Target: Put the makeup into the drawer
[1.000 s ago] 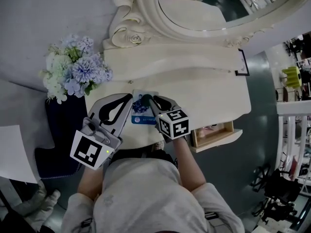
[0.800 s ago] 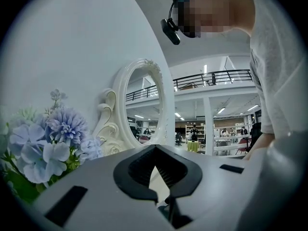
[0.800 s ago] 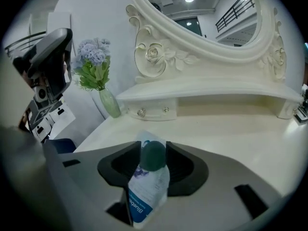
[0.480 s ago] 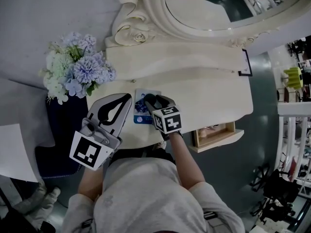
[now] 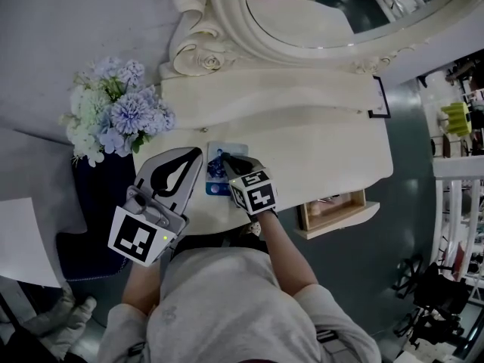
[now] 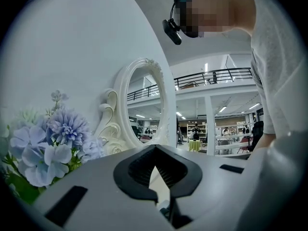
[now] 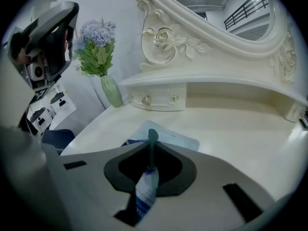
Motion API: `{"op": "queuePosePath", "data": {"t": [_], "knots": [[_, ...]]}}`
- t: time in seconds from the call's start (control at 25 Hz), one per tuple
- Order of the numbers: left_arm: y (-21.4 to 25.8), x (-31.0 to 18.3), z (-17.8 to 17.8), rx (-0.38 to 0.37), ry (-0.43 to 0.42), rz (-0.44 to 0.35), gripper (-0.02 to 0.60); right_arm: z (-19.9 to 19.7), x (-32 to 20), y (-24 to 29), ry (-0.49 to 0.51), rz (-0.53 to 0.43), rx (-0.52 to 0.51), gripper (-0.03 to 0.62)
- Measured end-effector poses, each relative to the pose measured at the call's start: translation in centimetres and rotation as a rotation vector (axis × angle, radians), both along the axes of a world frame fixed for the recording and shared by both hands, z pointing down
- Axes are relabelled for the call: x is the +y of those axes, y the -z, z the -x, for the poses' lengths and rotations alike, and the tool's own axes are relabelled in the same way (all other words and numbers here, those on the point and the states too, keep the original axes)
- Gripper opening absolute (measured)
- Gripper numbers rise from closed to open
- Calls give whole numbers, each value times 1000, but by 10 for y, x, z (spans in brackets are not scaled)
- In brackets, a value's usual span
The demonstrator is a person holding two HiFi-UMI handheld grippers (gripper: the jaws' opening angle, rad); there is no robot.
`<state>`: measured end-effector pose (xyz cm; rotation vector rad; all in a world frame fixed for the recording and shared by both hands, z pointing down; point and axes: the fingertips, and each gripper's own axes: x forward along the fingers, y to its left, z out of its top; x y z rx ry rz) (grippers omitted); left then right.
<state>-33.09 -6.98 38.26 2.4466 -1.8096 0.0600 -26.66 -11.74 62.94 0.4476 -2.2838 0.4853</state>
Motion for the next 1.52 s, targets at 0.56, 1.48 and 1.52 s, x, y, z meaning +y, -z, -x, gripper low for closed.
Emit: {"op": "queuePosePath", "data": {"t": [0.56, 1.48, 1.52], "knots": [[27, -9, -28, 0, -2, -102, 12, -40, -11, 59, -132, 5, -213, 43], [48, -39, -128, 0, -130, -149, 11, -145, -40, 148, -272, -140, -472, 44], [49, -40, -133, 0, -135, -152, 12, -150, -41, 152, -274, -150, -477, 44]]}}
